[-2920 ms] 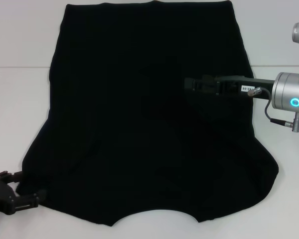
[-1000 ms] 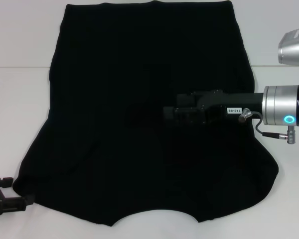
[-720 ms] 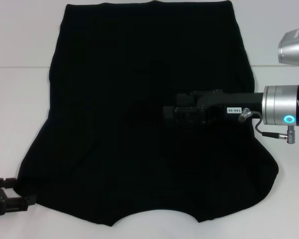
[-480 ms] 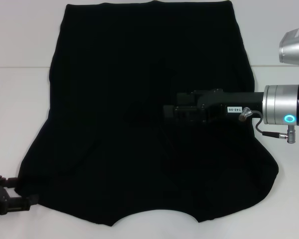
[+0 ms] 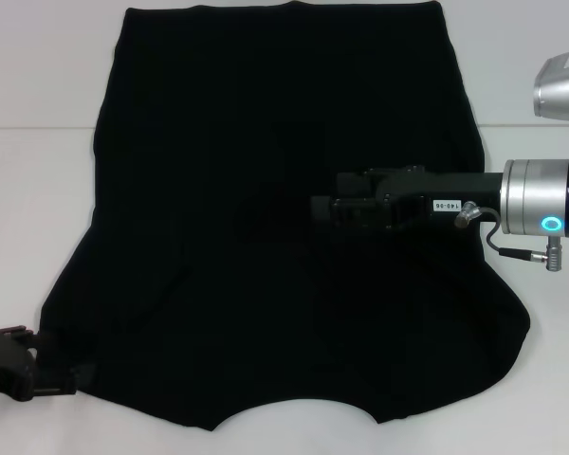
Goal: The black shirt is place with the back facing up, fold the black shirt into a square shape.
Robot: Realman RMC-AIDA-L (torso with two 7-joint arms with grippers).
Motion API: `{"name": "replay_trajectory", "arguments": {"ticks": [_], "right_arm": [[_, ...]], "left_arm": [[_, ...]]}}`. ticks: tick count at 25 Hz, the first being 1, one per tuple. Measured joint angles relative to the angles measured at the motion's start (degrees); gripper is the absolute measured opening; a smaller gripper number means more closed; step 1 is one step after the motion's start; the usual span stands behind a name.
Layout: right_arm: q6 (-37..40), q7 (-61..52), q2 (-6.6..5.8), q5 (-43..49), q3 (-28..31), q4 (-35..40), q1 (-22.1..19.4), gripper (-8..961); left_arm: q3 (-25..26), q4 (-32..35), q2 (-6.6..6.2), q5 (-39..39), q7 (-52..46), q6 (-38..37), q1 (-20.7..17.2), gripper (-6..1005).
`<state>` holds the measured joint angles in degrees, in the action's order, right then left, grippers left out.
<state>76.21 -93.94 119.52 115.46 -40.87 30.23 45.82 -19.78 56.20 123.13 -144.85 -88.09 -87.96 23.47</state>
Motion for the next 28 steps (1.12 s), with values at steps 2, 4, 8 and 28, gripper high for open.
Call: {"name": "replay_trajectory", "arguments": {"ticks": [2, 4, 8, 28], "right_arm": [[0.0, 0.0, 0.00, 0.0, 0.0, 0.0, 0.0, 759], [-0.1, 0.1, -0.01, -0.1, 0.0, 0.0, 0.0, 759], [-0.3, 0.1, -0.07, -0.1, 0.0, 0.0, 0.0, 759], [-0.2, 0.3, -0.58, -0.8, 0.0, 0.1, 0.0, 759]], "left_arm": [[0.0, 0.0, 0.09, 0.0, 0.0, -0.1, 0.2, 850], [0.0, 0.4, 0.08, 0.1, 0.0, -0.5, 0.2, 849], [0.5, 1.5, -0.26, 0.4, -0.2, -1.2, 0.2, 849], [0.6, 6.6, -0.77, 1.3, -19.7, -2.0, 1.1, 845]]}}
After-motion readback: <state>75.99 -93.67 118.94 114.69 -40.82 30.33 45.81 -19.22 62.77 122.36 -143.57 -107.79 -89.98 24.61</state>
